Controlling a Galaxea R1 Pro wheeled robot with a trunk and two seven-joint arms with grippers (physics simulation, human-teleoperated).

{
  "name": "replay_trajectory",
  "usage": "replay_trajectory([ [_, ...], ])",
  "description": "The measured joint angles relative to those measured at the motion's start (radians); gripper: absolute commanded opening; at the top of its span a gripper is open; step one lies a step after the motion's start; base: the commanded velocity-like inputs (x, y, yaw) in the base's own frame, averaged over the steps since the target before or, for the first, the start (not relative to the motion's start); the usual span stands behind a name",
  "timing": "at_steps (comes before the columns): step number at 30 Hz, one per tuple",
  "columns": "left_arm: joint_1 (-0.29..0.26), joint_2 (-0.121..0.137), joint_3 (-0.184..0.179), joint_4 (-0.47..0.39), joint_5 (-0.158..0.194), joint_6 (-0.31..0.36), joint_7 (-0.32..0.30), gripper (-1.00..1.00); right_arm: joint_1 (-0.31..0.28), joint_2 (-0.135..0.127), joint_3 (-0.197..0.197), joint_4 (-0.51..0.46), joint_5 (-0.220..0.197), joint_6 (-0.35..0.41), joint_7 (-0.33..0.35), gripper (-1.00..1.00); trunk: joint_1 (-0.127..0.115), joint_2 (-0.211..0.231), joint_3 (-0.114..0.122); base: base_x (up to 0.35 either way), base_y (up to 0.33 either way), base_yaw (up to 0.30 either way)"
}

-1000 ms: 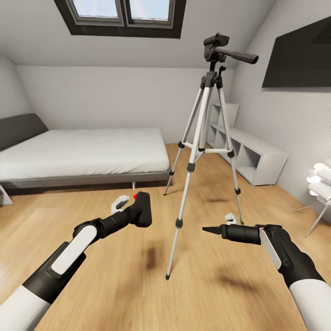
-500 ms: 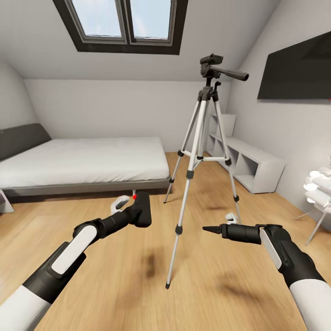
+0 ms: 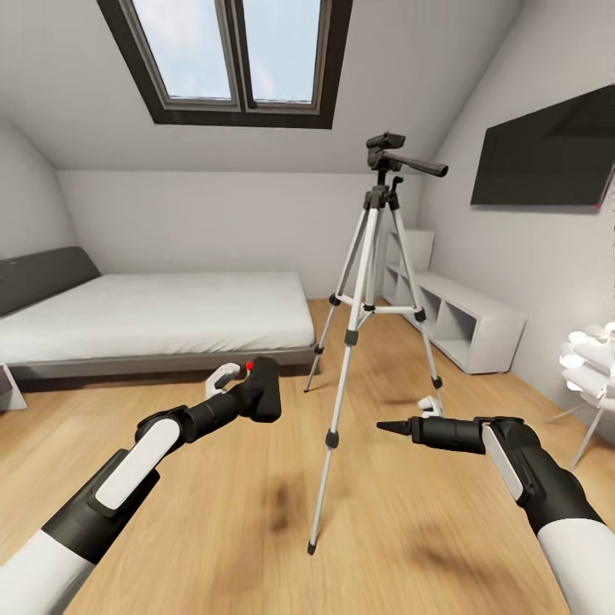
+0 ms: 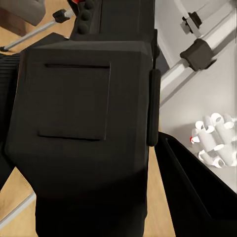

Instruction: Attach the digital camera to the camera tripod in the bedroom.

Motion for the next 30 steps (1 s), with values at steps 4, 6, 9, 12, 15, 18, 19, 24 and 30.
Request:
replay_trajectory([
  [4,0.0,0.001,0.0,0.0,0.0,-0.001,0.0,-1.0,0.0,0.001,0.001,0.0,0.0,-0.001,-0.001,1.0,-0.002,0.001,0.015,0.0,0.0,0.0],
  [6,0.0,0.001,0.0,0.001,0.0,-0.001,0.0,-1.0,0.0,0.002,0.002,0.0,0.0,-0.001,-0.002,1.0,-0.003,0.001,0.023,0.0,0.0,0.0],
  [9,0.0,0.001,0.0,0.001,0.001,-0.002,-0.001,-1.0,0.0,0.003,0.003,0.0,0.001,-0.001,-0.004,1.0,-0.011,0.016,0.033,0.0,0.0,0.0],
  [12,0.0,0.001,0.0,0.001,0.001,-0.002,-0.001,-1.0,0.0,0.003,0.003,0.0,0.001,-0.002,-0.007,1.0,-0.022,0.037,0.043,0.0,0.0,0.0],
  [15,0.0,0.001,0.0,0.0,0.001,-0.003,-0.001,-1.0,0.0,0.004,0.003,0.0,0.001,-0.002,-0.011,1.0,-0.034,0.058,0.052,0.0,0.0,0.0],
  [18,0.0,0.001,0.0,0.0,0.001,-0.003,-0.001,-1.0,0.0,0.004,0.003,0.0,0.001,-0.002,-0.011,1.0,-0.045,0.079,0.062,0.0,0.0,0.0],
  [19,0.0,0.001,0.0,0.0,0.001,-0.003,-0.001,-1.0,0.0,0.004,0.003,0.0,0.001,-0.002,-0.011,1.0,-0.049,0.086,0.065,0.0,0.0,0.0],
  [24,0.0,0.001,0.001,0.0,0.001,-0.003,-0.001,-1.0,0.0,0.004,0.003,0.0,0.001,-0.002,-0.011,1.0,-0.068,0.121,0.08,0.0,0.0,0.0],
  [30,0.0,0.001,0.0,0.0,0.001,-0.003,-0.001,-1.0,0.0,0.005,0.004,0.0,0.002,-0.002,-0.011,1.0,-0.091,0.163,0.099,0.0,0.0,0.0],
])
